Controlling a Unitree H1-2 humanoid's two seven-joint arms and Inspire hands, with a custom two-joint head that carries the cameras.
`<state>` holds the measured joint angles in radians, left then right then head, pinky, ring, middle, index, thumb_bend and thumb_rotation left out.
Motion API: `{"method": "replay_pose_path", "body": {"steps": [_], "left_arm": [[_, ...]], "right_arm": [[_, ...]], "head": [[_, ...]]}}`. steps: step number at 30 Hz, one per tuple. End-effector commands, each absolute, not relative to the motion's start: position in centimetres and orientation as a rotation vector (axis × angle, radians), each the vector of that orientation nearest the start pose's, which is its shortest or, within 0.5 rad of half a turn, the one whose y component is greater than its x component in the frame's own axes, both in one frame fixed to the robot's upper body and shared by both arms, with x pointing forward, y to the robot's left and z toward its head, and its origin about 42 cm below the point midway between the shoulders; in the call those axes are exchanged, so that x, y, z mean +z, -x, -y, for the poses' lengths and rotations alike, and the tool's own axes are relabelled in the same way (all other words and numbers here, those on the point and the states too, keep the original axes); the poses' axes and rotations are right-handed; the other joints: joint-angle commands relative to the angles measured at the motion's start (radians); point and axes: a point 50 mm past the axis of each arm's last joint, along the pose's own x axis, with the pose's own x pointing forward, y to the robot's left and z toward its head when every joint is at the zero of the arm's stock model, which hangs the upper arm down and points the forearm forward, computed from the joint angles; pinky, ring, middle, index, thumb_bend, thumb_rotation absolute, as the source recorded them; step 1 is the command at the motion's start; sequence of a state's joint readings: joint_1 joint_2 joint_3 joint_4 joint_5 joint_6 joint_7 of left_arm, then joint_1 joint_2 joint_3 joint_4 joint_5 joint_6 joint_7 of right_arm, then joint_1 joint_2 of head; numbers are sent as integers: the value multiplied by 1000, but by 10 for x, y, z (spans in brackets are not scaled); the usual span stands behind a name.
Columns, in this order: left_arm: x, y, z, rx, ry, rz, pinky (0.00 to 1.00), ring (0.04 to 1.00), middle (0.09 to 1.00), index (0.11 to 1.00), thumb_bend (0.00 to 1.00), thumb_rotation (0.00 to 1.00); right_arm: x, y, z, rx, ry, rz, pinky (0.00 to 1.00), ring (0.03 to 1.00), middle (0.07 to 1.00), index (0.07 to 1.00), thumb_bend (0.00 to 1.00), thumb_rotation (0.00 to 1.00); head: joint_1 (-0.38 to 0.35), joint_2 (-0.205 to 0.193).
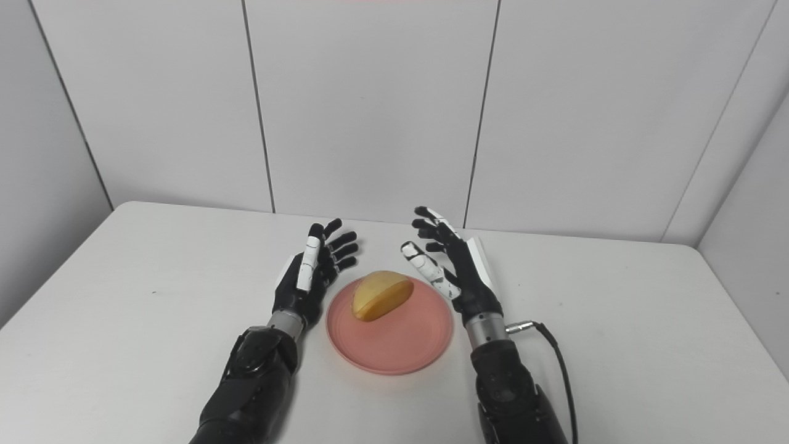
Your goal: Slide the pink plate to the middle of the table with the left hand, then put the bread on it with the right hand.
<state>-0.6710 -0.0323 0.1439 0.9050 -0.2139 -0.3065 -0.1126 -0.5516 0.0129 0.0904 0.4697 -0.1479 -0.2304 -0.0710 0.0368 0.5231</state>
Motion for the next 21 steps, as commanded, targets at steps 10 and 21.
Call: {"method": "replay_pose_path", "body": {"steps": [10, 21], "left_arm": [[120, -462, -147, 36, 50, 182, 1000, 1000, 994, 996, 822, 1000], [121, -453, -148, 161, 47, 115, 1000, 1000, 1000, 1000, 612, 1000]], "right_arm": [[195, -445, 135, 91, -4, 389, 976, 945, 934, 945, 921, 1000], [167, -440, 141, 76, 73, 323, 1000, 963, 952, 946, 877, 1000]], "head": [[-2, 2], [-12, 5]]}}
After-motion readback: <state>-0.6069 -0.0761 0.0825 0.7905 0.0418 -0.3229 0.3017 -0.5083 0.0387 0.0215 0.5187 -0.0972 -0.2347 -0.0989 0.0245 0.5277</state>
